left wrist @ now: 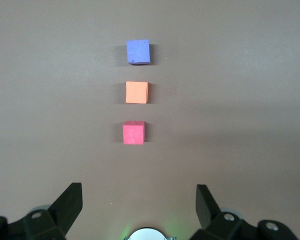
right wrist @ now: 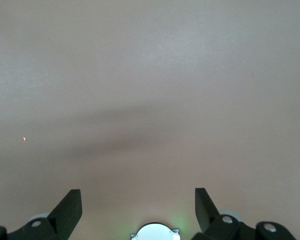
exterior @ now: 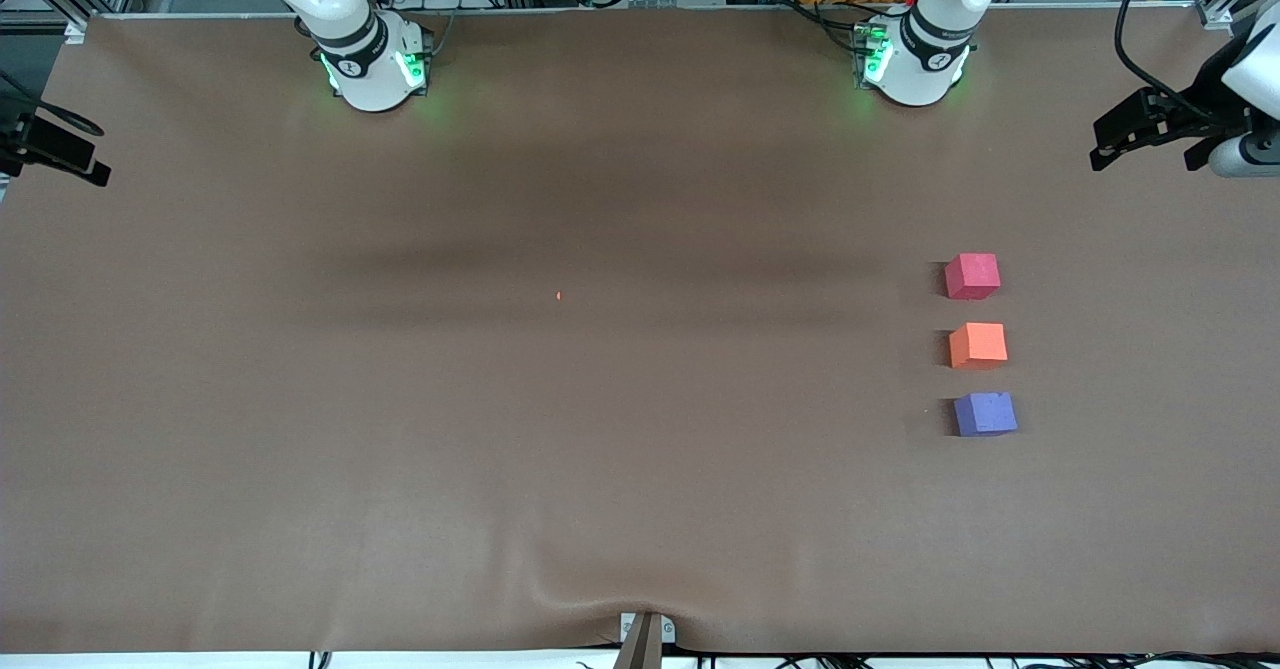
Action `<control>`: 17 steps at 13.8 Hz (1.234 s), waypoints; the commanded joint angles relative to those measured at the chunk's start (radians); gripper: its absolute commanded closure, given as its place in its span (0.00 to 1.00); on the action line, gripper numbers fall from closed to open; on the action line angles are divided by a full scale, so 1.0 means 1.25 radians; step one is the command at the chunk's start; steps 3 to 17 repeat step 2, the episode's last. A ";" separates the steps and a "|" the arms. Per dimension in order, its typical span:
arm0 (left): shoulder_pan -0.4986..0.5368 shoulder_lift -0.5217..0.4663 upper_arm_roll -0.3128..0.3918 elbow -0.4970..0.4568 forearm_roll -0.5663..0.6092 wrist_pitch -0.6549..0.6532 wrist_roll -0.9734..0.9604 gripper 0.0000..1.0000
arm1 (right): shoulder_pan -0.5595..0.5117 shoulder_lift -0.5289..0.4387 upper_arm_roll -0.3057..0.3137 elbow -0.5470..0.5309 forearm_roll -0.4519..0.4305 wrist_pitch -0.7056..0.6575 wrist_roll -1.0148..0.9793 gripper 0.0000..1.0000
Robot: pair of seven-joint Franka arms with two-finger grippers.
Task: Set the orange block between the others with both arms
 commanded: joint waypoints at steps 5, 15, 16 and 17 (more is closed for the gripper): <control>-0.046 -0.006 0.038 -0.004 -0.002 -0.003 -0.009 0.00 | -0.003 -0.007 0.006 0.001 -0.007 -0.005 0.008 0.00; -0.046 -0.006 0.038 -0.004 -0.002 -0.003 -0.009 0.00 | -0.003 -0.007 0.006 0.001 -0.007 -0.005 0.008 0.00; -0.046 -0.006 0.038 -0.004 -0.002 -0.003 -0.009 0.00 | -0.003 -0.007 0.006 0.001 -0.007 -0.005 0.008 0.00; -0.046 -0.006 0.038 -0.004 -0.002 -0.003 -0.009 0.00 | -0.003 -0.007 0.006 0.001 -0.007 -0.005 0.008 0.00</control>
